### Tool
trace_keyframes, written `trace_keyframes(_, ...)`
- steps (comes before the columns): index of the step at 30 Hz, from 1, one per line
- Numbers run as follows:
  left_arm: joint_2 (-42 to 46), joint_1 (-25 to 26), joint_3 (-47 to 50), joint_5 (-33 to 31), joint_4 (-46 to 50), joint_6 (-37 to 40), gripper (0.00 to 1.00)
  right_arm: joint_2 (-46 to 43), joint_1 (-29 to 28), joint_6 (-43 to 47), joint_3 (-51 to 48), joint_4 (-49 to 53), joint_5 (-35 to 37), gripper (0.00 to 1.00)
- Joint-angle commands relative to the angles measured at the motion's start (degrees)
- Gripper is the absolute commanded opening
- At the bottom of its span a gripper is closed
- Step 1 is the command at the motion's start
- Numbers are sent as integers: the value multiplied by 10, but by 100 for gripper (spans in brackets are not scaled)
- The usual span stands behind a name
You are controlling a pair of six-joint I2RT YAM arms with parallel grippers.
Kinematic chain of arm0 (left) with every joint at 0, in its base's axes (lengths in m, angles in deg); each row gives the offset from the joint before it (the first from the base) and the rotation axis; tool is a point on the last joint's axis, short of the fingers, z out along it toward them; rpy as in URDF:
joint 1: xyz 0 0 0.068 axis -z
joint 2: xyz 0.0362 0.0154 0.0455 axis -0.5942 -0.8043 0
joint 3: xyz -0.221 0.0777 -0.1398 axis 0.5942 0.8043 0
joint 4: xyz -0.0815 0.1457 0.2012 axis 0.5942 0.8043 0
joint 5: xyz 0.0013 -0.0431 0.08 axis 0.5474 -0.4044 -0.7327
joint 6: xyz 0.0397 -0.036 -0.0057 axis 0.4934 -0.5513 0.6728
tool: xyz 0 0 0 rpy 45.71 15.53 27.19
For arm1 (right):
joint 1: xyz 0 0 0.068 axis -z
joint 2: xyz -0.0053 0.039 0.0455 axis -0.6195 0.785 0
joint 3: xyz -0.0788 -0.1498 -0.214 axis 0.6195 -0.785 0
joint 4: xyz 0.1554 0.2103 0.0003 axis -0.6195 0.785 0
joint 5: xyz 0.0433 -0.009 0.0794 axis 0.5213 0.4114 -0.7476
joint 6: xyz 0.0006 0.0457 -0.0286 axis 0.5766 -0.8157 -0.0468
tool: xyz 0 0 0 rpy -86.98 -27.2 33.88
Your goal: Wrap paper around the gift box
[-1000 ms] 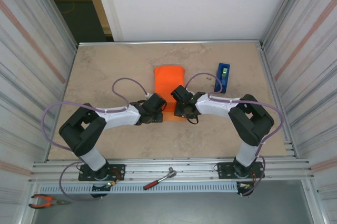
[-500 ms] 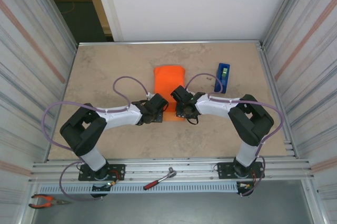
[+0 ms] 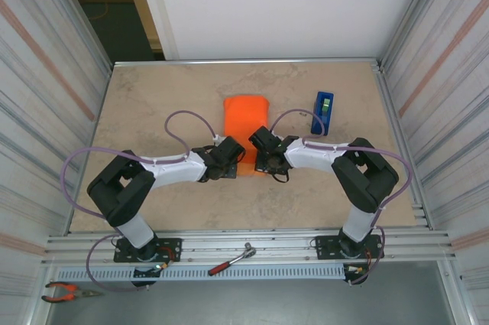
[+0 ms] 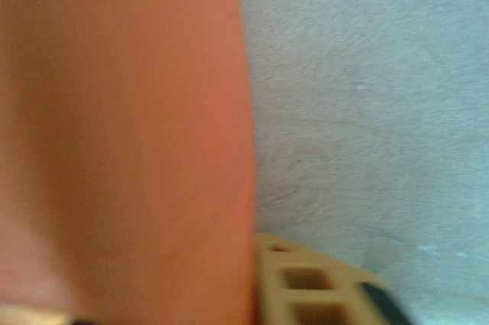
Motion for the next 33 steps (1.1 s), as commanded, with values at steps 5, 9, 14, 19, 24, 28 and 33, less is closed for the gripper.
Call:
trace_keyframes(5,-3,5,-12,-14,13,-1,0,-11,-8,-8,-14,14,-5,0)
trace_keyframes(9,4,5,-13,-15,17,2,0,-15,-5,-8,-13,22,2,0)
trace_keyframes(14,26,4,-15,-19,25,17,3,-32,5,-2,-14,38,7,46)
trace_keyframes(19,52,5,-20,-25,35,34,18,-59,13,3,-14,54,11,65)
trace_keyframes(24,61,0,-29,-25,35,46,33,-61,18,6,-1,55,10,70)
trace_keyframes(28,45,-16,-47,-21,36,53,34,-39,25,13,19,58,5,69)
trace_keyframes(33,15,-19,-74,-19,36,74,34,-7,34,16,42,57,5,66)
